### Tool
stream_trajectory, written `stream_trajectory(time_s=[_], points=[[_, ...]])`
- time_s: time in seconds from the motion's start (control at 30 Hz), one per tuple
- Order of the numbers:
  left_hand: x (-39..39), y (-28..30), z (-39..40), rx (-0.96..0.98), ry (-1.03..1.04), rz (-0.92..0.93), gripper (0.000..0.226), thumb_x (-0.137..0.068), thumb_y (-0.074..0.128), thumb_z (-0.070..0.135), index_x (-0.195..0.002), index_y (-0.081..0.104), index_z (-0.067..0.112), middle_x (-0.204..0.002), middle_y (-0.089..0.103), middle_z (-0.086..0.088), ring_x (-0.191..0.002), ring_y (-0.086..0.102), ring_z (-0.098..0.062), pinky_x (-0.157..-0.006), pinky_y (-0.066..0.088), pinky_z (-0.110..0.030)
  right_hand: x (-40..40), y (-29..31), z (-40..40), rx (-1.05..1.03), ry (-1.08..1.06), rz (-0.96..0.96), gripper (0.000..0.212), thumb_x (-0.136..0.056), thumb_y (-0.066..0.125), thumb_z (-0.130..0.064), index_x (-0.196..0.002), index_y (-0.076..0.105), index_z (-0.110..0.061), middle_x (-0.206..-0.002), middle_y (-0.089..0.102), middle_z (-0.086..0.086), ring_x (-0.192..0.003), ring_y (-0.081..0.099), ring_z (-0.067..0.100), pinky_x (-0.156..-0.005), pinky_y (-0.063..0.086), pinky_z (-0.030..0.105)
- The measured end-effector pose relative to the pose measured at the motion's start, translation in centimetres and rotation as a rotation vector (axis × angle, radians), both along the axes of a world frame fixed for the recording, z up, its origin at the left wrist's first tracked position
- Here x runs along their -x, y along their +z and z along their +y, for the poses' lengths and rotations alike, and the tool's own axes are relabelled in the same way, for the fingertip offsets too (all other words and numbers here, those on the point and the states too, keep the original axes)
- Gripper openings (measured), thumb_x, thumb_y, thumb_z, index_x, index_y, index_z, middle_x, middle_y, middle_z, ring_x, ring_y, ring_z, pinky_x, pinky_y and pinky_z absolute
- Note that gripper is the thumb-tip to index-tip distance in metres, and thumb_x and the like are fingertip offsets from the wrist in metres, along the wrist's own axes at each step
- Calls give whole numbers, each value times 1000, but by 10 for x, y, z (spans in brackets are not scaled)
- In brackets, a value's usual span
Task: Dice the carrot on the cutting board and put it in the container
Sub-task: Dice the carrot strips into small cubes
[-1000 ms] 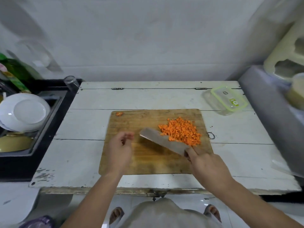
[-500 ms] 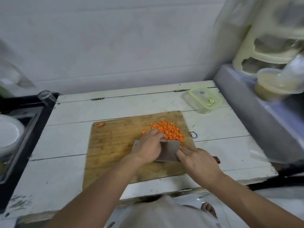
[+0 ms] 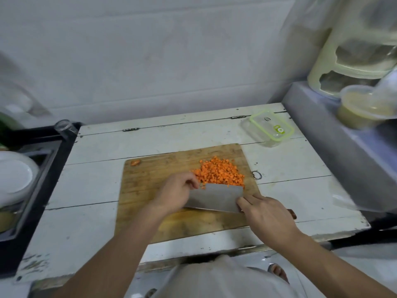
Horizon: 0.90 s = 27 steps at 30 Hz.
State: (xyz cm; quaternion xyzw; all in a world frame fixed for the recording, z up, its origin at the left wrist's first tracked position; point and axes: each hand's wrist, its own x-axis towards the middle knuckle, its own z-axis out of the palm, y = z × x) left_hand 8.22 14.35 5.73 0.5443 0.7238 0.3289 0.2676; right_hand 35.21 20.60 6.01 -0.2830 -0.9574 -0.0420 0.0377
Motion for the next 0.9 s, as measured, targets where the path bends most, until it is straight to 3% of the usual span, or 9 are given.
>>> stream_trajectory(time_s=[0.1,0.23,0.37,0.43,0.57,0.77,0.9], points=[[-13,-8,-4,116,-219,91,50,-77,38,-17,-94,75,14,-100,66,1,-96,60,-15,-89,47,-27,1,1,-3,7,14,10,38,-54,67,3,-80,55,-22,-69,53,-5,-55,52,22,-44,36,33],[-13,-16,26,108,-215,216,53,-83,40,-13,-117,70,14,-124,60,-5,-118,54,-21,-106,40,-31,0,5,-7,-1,30,17,38,-52,68,3,-78,56,-22,-67,54,-5,-56,52,21,-48,29,31],[-10,-11,20,8,-54,190,48,-89,44,-13,-111,72,19,-118,59,3,-116,53,-16,-106,42,-30,-2,5,-4,6,-4,18,41,-50,71,5,-78,56,-21,-66,53,-5,-56,51,21,-46,29,31],[-25,-4,13,-29,-166,170,48,-89,43,-14,-108,74,17,-111,59,6,-109,51,-13,-101,42,-28,-2,5,-4,7,-3,11,42,-49,71,5,-77,55,-21,-65,53,-4,-56,52,21,-46,30,31],[-60,-10,20,36,-352,216,54,-93,42,-10,-130,67,21,-117,55,7,-113,44,-14,-101,37,-27,3,7,-6,-20,28,3,38,-50,68,4,-77,57,-20,-65,54,-4,-56,53,21,-47,29,31],[-29,-8,34,76,-85,304,65,-89,42,-9,-147,55,17,-140,53,-4,-133,42,-24,-116,30,-31,4,6,-5,13,26,3,43,-46,69,6,-77,54,-20,-65,53,-4,-57,51,21,-46,29,32],[8,7,-1,-92,290,125,52,-89,45,-13,-123,72,16,-116,67,2,-114,60,-17,-106,45,-30,8,7,-5,64,4,-14,43,-50,72,3,-81,58,-23,-69,54,-7,-58,53,19,-47,25,29]])
